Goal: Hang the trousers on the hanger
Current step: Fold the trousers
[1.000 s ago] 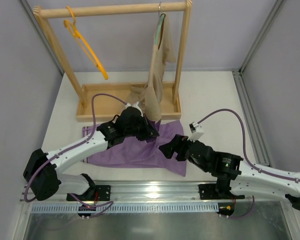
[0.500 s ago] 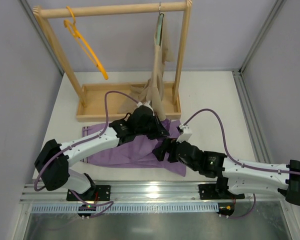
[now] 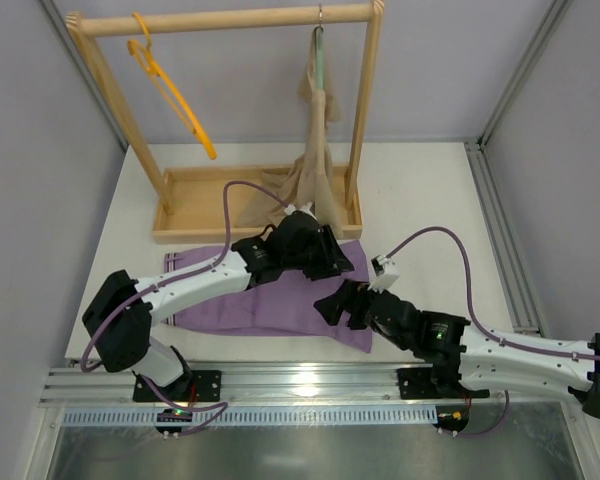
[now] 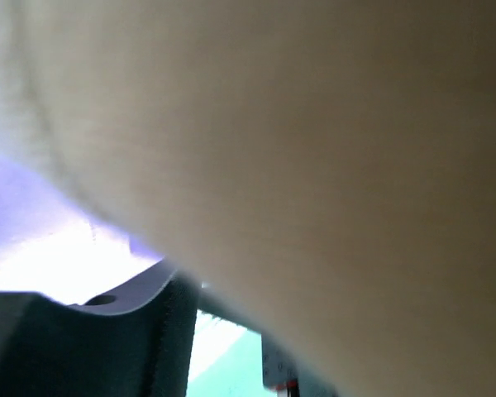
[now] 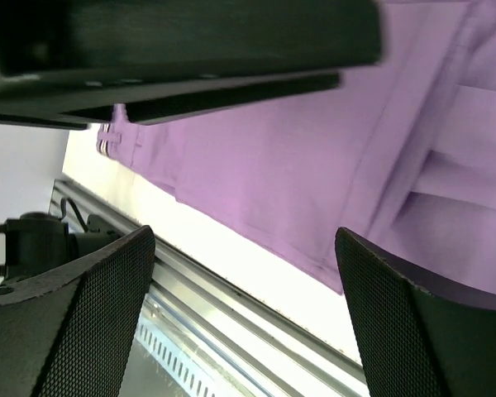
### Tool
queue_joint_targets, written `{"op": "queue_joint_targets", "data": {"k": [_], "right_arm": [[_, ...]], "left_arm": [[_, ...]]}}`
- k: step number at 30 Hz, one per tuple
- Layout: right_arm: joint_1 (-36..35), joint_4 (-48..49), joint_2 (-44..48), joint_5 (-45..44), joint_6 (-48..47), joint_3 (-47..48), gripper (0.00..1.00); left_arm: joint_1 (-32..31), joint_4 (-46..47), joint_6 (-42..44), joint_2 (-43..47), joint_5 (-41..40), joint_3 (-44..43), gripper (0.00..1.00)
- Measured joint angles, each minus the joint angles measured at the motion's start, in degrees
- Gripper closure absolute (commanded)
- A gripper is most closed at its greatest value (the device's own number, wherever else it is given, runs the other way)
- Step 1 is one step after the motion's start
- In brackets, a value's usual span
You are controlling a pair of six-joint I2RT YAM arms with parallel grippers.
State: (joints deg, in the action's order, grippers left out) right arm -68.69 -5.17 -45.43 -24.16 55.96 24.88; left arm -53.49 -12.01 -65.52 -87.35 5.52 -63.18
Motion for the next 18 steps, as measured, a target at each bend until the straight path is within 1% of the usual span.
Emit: {"op": "queue_joint_targets", "data": {"k": [5, 9, 11, 13, 14, 16, 18], "right_arm": [[-0.1, -8.0, 6.1, -4.3, 4.4, -0.9, 0.08], [3.0, -11.3, 6.4, -4.9, 4.8, -1.0, 0.10], [7.1, -11.2, 5.0, -2.6, 4.0, -1.0, 0.12], [12.8, -9.6, 3.1, 1.8, 2.3, -1.7, 0.17], [15.6, -8.0, 1.7, 4.1, 1.3, -2.4, 0.22], [18.6, -5.9, -0.5, 7.1, 0.1, -3.5, 0.26], [20.0, -4.0, -3.6, 10.2, -0.9, -3.9, 0.27]], "left_arm": [[-0.3, -1.6, 1.2, 0.1, -0.5, -2.1, 0.54], [-0.4, -4.4, 3.0, 1.5, -1.9, -2.5, 0.52], [-0.4, -5.2, 3.5, 3.0, -2.6, -1.4, 0.50], [-0.4, -6.7, 4.2, 4.9, -3.2, 0.3, 0.49], [-0.4, -7.5, 4.6, 5.6, -3.6, 0.9, 0.49], [-0.1, -9.2, 5.1, 6.6, -4.6, 1.9, 0.48], [0.6, -10.6, 5.8, 7.5, -5.4, 3.6, 0.48]]}}
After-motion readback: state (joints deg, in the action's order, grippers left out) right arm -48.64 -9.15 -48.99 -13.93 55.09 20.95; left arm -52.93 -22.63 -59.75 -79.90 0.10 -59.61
